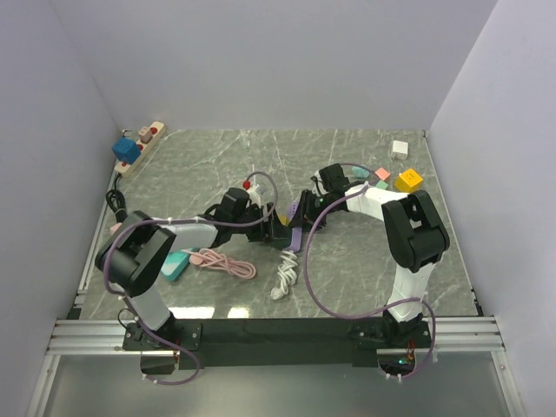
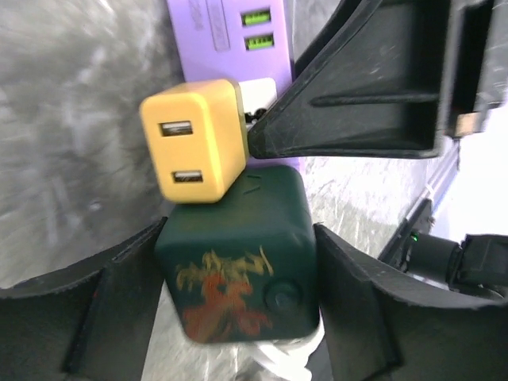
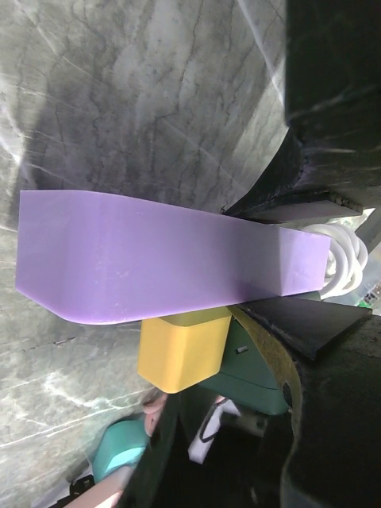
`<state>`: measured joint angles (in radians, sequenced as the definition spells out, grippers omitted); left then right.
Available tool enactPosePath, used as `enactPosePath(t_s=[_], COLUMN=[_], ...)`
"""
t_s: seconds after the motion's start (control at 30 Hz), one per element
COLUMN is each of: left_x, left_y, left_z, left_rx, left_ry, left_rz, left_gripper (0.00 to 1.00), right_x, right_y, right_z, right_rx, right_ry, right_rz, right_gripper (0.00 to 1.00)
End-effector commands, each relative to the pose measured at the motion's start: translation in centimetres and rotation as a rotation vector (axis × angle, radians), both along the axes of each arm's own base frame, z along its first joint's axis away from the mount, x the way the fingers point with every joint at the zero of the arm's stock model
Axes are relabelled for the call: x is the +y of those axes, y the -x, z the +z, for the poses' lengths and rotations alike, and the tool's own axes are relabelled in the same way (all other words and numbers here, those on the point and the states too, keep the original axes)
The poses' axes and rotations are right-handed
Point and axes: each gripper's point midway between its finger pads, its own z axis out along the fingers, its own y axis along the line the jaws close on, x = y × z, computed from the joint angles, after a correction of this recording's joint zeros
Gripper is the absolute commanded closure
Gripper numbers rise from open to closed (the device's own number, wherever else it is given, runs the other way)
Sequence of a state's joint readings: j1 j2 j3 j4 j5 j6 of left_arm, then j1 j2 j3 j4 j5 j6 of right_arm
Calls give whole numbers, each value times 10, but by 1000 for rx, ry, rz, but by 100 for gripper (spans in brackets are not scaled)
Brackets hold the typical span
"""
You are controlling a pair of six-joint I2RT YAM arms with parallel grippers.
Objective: Pull the plug off the socket
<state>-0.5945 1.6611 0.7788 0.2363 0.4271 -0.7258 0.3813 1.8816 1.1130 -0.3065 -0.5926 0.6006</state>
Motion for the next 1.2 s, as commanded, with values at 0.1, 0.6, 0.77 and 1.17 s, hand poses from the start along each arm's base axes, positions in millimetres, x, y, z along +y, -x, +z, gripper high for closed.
enactPosePath(t_s=[0.1, 0.6, 0.77, 1.17], left_x=[-22, 11, 24, 24], left_y=[21, 34, 42, -4], left_z=[-31, 11, 8, 28], left_rx=[93, 23, 81, -17], left_ry=[8, 232, 289, -181], left_rz=[-79, -78, -71, -22], left_gripper=[21, 99, 99, 100], right_x=[-35, -48, -57, -66], right_y=[-9, -5, -6, -6], right_z=[-36, -46, -54, -51], right_rx=[-32, -14, -2, -26], right_ry=[188, 168, 184, 247], right_rz=[-43, -36, -40, -35], right_gripper=[100, 100, 100, 100])
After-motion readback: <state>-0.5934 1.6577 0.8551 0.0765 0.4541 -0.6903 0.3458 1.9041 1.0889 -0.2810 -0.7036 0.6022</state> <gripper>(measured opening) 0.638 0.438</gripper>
